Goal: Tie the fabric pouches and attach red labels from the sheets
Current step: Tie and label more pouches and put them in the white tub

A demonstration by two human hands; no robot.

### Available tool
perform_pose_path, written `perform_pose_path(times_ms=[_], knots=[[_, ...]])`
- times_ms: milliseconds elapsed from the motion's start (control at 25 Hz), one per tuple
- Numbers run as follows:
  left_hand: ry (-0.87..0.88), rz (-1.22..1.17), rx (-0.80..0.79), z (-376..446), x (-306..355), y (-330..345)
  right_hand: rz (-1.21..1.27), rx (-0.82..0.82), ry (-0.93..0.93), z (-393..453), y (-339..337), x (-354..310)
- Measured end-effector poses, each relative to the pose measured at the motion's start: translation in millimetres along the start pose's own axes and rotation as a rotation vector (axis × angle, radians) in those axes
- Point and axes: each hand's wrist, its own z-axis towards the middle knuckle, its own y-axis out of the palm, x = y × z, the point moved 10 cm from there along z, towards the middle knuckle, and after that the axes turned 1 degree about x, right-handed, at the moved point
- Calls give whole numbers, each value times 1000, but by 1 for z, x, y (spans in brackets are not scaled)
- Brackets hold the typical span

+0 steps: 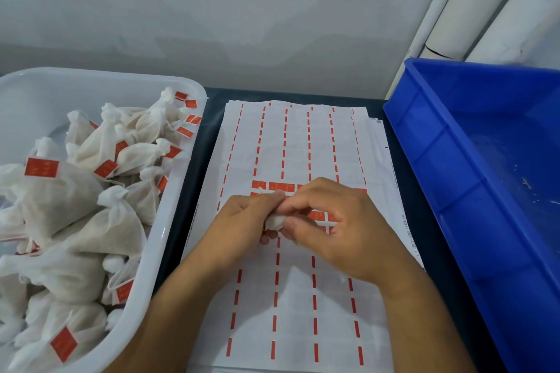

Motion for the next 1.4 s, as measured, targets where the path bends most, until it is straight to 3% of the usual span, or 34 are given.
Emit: perform_pose_path(times_ms=[200,400,720,1000,1400], knots=[[-120,-35,120,1,-15,-8,-188,-19,-8,-4,2,2],[-234,-135,84,5,-30,-4,-250,-26,34,-4,1,9],[-209,-232,-37,2,-27,7,-248,33,62,-1,-6,14],[-160,-242,-126,-2,-16,9,-191,176,-51,-1,-17,6],[-3,-382,2,-2,3,8,61,335,-81,1,-23,3]])
